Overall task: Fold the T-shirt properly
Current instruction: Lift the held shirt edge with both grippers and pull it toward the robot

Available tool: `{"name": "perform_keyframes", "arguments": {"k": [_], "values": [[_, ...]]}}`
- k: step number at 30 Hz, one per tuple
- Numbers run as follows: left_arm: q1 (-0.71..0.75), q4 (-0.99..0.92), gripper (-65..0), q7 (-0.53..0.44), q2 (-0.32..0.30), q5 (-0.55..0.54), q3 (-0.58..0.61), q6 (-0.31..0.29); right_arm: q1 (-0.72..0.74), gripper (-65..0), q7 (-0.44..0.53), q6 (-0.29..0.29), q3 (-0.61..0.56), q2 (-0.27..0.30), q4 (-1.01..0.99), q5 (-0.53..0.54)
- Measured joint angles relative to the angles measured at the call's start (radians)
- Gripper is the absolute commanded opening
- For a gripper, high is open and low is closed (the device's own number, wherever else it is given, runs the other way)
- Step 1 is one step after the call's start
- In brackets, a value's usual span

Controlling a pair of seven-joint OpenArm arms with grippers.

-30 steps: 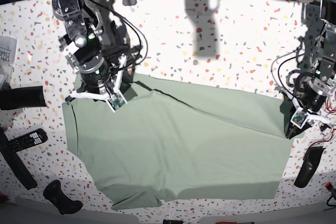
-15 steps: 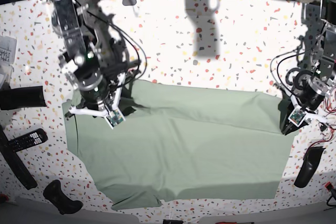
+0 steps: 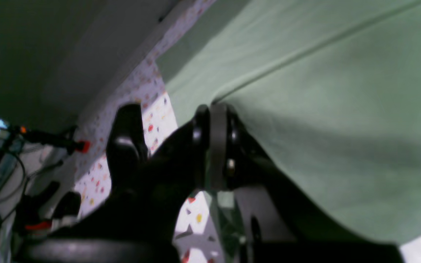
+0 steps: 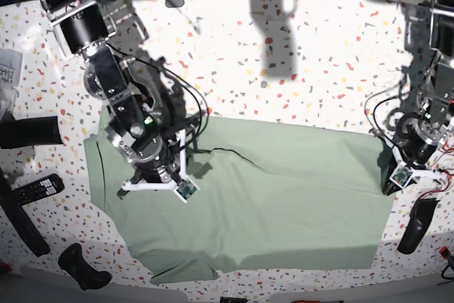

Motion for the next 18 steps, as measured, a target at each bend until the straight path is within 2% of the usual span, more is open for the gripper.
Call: {"name": "perform_keyframes", "arguments": {"k": [4,13,18], "values": [[-0.015,-0.051,-65.0,-0.080,0.002,0.004,0.035,-0.008,0.029,-65.0,0.019,0.000,-0.002,-0.001,-0.059,-0.003],[-0.024,-0.051,-65.0,-0.069,0.085,0.009,0.053,0.004,0.142,-65.0,0.033,0.000,-0.002,-0.007,-0.189,-0.001],[-0.026,-0.051,-65.0,0.007,0.091,0.008,0.053,0.091,0.153,-65.0,0.034,0.000,-0.002,-0.007,-0.217,-0.003]]}}
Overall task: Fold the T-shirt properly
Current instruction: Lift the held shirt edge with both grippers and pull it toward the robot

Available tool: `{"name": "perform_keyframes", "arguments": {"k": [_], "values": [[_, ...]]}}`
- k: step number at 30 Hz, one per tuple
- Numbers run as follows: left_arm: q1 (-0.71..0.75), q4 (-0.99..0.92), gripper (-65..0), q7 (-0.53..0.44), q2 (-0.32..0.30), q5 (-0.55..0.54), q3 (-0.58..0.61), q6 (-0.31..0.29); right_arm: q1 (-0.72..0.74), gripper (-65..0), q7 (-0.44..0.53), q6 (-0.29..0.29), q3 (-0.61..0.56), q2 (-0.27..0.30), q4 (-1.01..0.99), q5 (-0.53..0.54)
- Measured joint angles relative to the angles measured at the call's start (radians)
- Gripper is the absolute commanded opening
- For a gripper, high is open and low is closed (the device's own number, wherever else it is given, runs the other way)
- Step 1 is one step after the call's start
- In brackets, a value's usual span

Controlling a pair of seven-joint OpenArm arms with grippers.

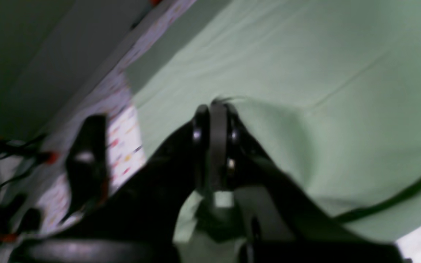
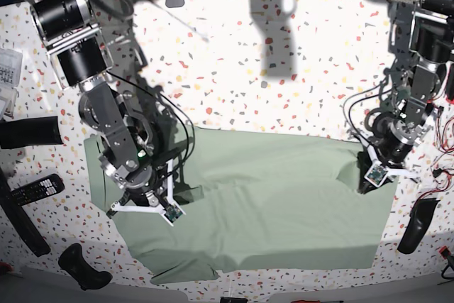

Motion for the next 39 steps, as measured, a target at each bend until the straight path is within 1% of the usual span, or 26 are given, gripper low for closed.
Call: {"name": "perform_keyframes", "arguments": {"k": [2,3,6,7,10,11,13,17,19,20,22,23,24,26,28,31,32,34,35,36,37,39], "values": [[0.000,0.000,-65.0,0.034,-0.003,0.000,0.000,0.026,-0.002,-65.0,-0.001,0.000,0.000,-0.003,0.000,0.000],[0.000,0.000,-65.0,0.047,-0.005,0.000,0.000,0.048,-0.002,-65.0,-0.001,0.000,0.000,-0.006,0.000,0.000],[0.000,0.000,-65.0,0.056,-0.016,-0.002,0.000,0.065,-0.001,-65.0,-0.001,0.004,0.000,-0.026,0.000,0.000],[0.000,0.000,-65.0,0.056,-0.018,-0.002,0.000,0.082,-0.001,-65.0,-0.001,0.026,0.000,-0.034,0.000,0.000],[0.000,0.000,-65.0,0.113,-0.017,-0.002,0.000,0.180,-0.002,-65.0,-0.001,0.026,0.000,-0.060,0.000,0.001],[0.000,0.000,-65.0,0.120,-0.018,-0.002,0.000,0.201,-0.001,-65.0,0.000,0.026,0.000,-0.067,0.000,0.002],[0.000,0.000,-65.0,0.130,-0.019,-0.003,0.000,0.216,-0.002,-65.0,-0.001,0.026,0.000,-0.072,0.000,0.003],[0.000,0.000,-65.0,0.127,-0.018,-0.003,0.000,0.216,-0.001,-65.0,-0.002,0.026,0.000,-0.072,0.000,-0.001],[0.000,0.000,-65.0,0.126,-0.017,-0.003,0.000,0.208,-0.001,-65.0,-0.029,0.026,0.000,-0.072,0.000,-0.002],[-0.001,0.000,-65.0,0.121,-0.017,-0.004,0.000,0.190,-0.002,-65.0,-0.047,0.026,0.000,-0.072,0.000,-0.026],[0.000,0.000,-65.0,0.074,-0.019,-0.001,0.000,0.113,-0.001,-65.0,-0.088,0.025,0.000,-0.072,0.000,-0.056],[0.000,0.000,-65.0,0.056,-0.018,-0.003,0.000,0.102,-0.002,-65.0,-0.087,0.010,0.000,-0.072,0.000,-0.065],[0.000,0.000,-65.0,0.035,-0.016,-0.003,0.000,0.102,-0.002,-65.0,-0.086,0.000,0.000,-0.072,0.000,-0.065],[-0.002,0.000,-65.0,0.013,-0.016,-0.002,0.000,0.103,-0.002,-65.0,-0.059,0.000,0.000,-0.072,0.000,-0.066],[-0.002,0.000,-65.0,0.015,-0.016,-0.003,0.000,0.103,-0.002,-65.0,-0.037,0.000,0.000,-0.072,0.000,-0.061],[0.000,0.000,-65.0,0.048,-0.016,-0.003,0.000,0.103,-0.002,-65.0,-0.035,0.000,0.000,-0.075,0.000,-0.048],[0.000,0.000,-65.0,0.057,-0.016,-0.003,0.000,0.103,-0.002,-61.3,-0.034,0.001,0.000,-0.075,0.000,-0.050],[0.000,0.000,-65.0,0.053,-0.016,-0.003,0.000,0.103,-0.002,-45.1,0.024,0.027,0.000,-0.072,0.000,-0.113],[0.000,0.000,-65.0,0.052,-0.016,-0.003,0.000,0.103,-0.002,-38.5,0.065,0.032,0.000,-0.072,0.000,-0.147],[0.000,0.000,-65.0,0.052,-0.016,-0.003,0.000,0.103,-0.001,-33.5,0.100,0.032,0.000,-0.072,0.000,-0.184],[0.000,0.000,-65.0,0.052,-0.016,-0.003,0.000,0.103,-0.001,-30.5,0.132,0.030,0.000,-0.072,0.000,-0.217],[0.000,0.000,-65.0,0.052,-0.016,-0.003,0.000,0.103,-0.001,-30.1,0.194,0.029,0.000,-0.072,-0.001,-0.248]]}}
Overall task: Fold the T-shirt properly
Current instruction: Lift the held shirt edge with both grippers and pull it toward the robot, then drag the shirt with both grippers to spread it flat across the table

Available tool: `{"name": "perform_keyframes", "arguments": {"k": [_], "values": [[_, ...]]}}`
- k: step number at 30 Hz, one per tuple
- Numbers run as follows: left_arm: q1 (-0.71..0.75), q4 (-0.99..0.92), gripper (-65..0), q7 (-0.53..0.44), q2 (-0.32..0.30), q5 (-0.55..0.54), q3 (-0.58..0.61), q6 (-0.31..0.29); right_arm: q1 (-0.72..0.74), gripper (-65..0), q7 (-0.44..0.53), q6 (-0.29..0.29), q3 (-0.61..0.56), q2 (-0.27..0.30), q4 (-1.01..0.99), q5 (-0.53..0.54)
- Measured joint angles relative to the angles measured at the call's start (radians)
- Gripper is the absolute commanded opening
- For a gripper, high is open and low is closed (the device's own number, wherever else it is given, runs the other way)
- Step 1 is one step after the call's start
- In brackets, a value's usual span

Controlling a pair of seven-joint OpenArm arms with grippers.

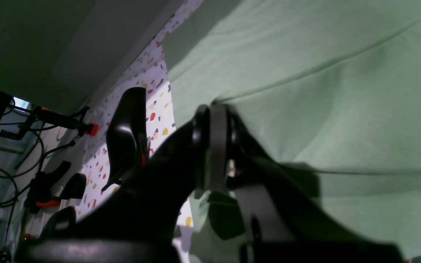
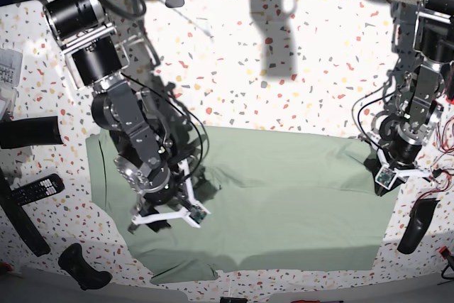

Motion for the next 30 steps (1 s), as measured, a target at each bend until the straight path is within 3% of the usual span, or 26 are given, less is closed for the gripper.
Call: {"name": "perform_keyframes", "arguments": {"k": [5,11,18,24,27,30], "values": [[0.000,0.000,-65.0,0.000,0.000,0.000,0.000,0.000,0.000,-30.2,-0.012,-0.086,0.000,-0.005,0.000,0.003],[0.000,0.000,-65.0,-0.001,0.000,0.000,0.000,0.000,-0.001,-30.3,-0.144,-0.086,0.001,-0.005,0.000,0.014],[-0.003,0.000,-65.0,-0.002,0.000,0.000,0.000,0.000,-0.002,-30.4,-0.143,-0.089,0.001,-0.005,0.000,0.127],[-0.043,0.000,-65.0,-0.006,0.000,0.125,0.000,0.005,-0.002,-30.4,-0.144,-0.089,0.001,-0.005,0.000,0.126],[-0.056,0.000,-44.8,-0.004,0.000,0.127,0.000,0.007,-0.002,-30.4,-0.144,-0.089,0.001,-0.005,0.000,0.126],[-0.074,0.000,-41.1,-0.003,0.001,0.127,0.000,0.027,-0.002,-30.4,-0.148,-0.089,0.001,-0.005,0.000,0.126]]}}
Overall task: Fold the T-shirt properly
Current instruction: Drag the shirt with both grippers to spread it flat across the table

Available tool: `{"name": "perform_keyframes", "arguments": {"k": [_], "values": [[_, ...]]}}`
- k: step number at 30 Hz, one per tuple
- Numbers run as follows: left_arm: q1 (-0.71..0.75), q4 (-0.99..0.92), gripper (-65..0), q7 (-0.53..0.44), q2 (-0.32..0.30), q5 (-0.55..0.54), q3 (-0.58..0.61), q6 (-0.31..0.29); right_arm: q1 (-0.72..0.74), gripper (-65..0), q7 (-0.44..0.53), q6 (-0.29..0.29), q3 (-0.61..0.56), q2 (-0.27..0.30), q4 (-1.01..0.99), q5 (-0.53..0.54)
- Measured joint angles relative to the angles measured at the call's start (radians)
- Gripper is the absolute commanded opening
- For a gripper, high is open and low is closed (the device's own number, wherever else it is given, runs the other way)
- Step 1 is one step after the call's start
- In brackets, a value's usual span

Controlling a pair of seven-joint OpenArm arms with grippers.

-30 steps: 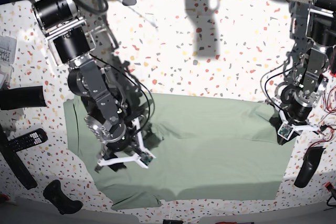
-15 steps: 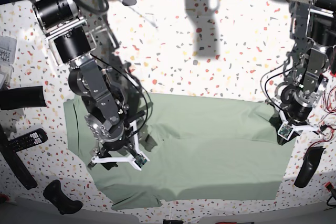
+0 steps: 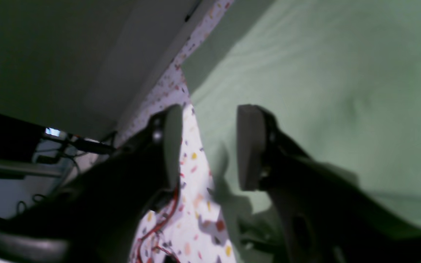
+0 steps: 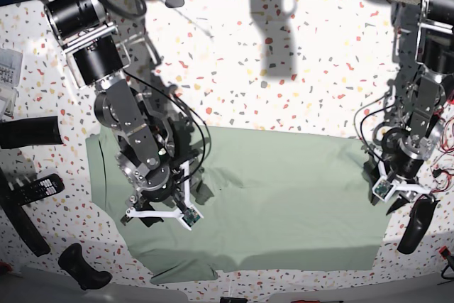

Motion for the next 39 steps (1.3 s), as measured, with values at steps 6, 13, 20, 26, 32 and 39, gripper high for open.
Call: {"name": "perform_keyframes", "arguments": {"k": [6,13,20,26,32,39], "values": [[-0.054,0.001,-41.1,-0.002,-0.002,-0.038,0.000,0.021,0.000,-30.4,-0.033,0.000,0.000,0.000,0.000,0.008],[-0.040,0.049,-41.1,0.331,-0.005,-0.349,0.000,0.024,-0.001,-30.4,-0.027,-0.004,0.095,0.000,0.000,0.389],[0.051,0.353,-41.1,0.397,-0.036,-0.573,0.000,0.027,-0.028,-30.4,-0.014,0.045,0.309,-0.014,0.000,0.473],[0.159,0.454,-41.1,0.438,-0.014,-0.585,0.004,-0.004,-0.187,-30.4,0.070,0.095,0.381,-0.019,-0.002,0.475],[0.146,0.280,-41.1,0.468,0.040,-0.633,-0.001,-0.089,-0.267,-30.4,0.132,0.094,0.408,-0.019,-0.002,0.473],[0.085,0.055,-41.1,0.460,0.079,-0.686,0.000,-0.114,-0.266,-30.4,0.091,0.094,0.408,-0.019,-0.002,0.561]]}}
